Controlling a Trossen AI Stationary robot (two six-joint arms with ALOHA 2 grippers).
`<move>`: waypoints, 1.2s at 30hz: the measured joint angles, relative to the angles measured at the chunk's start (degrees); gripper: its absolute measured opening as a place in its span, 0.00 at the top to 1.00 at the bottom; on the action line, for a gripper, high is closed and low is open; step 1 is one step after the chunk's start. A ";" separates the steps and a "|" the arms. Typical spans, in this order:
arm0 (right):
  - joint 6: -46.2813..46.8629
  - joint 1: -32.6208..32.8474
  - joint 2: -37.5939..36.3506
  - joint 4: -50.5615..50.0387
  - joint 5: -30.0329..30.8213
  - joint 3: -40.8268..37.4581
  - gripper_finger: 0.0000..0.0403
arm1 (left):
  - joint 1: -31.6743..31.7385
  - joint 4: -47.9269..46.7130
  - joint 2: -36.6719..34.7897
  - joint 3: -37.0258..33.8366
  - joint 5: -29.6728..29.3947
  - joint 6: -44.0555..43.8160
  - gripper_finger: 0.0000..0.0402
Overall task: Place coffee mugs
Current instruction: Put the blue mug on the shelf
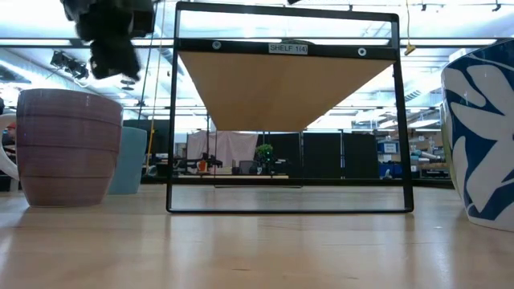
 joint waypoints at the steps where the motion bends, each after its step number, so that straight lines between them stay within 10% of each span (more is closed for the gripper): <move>1: -0.07 0.14 -0.03 -0.36 0.41 0.40 0.64 | -0.18 -1.14 0.79 -0.01 0.35 0.20 0.72; 13: 0.87 0.72 0.04 -2.80 1.38 1.44 0.64 | -0.79 -9.24 7.95 -0.01 -1.80 14.32 0.57; 36: 2.72 0.72 0.04 -4.02 1.38 1.42 0.64 | -0.77 -9.19 24.63 -0.01 -4.52 22.59 0.64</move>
